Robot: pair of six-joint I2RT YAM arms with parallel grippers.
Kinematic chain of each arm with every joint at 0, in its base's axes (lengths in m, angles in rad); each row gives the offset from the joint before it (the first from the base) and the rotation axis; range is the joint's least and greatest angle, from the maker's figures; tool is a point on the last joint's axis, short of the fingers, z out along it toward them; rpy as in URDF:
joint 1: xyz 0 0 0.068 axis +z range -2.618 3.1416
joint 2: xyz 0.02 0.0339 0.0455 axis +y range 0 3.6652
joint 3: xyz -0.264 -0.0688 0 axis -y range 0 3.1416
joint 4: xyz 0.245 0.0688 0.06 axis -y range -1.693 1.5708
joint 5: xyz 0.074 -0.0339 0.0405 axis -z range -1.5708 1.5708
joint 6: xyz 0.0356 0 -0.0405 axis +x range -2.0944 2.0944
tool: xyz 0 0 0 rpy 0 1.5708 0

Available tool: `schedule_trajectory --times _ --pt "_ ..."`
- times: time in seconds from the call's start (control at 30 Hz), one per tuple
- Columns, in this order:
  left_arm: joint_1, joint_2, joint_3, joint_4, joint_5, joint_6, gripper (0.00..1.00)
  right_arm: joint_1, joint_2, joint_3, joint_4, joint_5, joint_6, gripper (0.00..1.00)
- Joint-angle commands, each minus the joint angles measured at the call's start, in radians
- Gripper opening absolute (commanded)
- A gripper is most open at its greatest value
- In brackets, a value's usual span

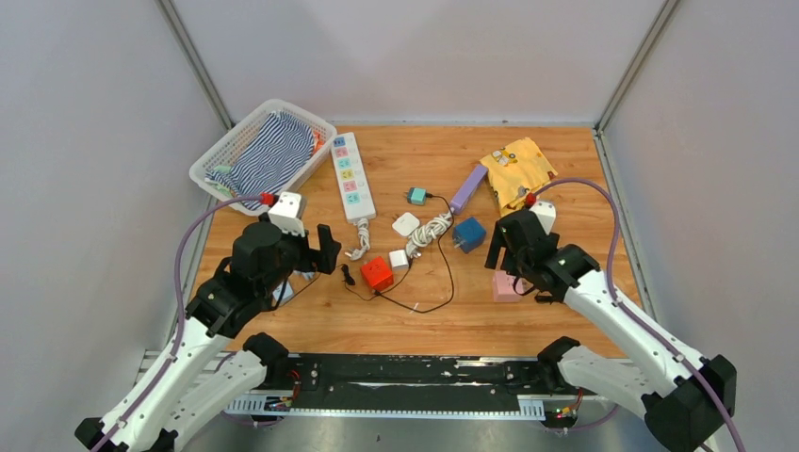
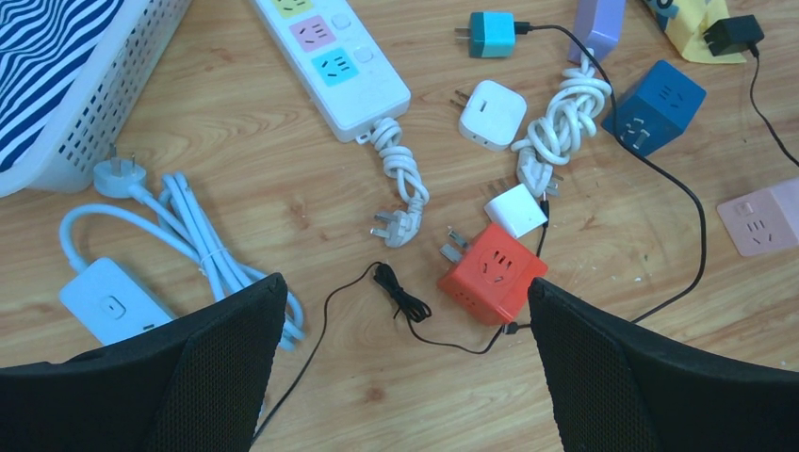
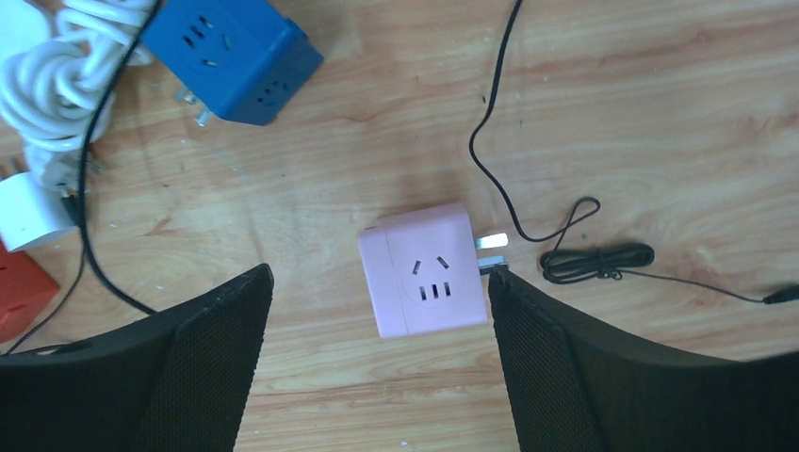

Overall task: Insert the plug
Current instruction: Pick up the plug from the center of the board.

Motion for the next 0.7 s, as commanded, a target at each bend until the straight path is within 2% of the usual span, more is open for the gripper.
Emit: schedule_trajectory --times 0.0,0.33,0.67 --pt "0.008 0.006 -0.012 -0.008 0.000 0.022 1.00 -0.003 0.052 -0.025 -0.053 0.048 0.091 0.85" --pt "0.008 0.007 -0.012 -0.007 -0.004 0.033 1.00 -0.004 0.186 -0.090 -0.029 0.023 0.025 0.86" --pt "0.008 0.009 -0.015 -0.008 -0.006 0.036 1.00 -0.004 0.249 -0.085 0.031 -0.052 -0.079 0.73"
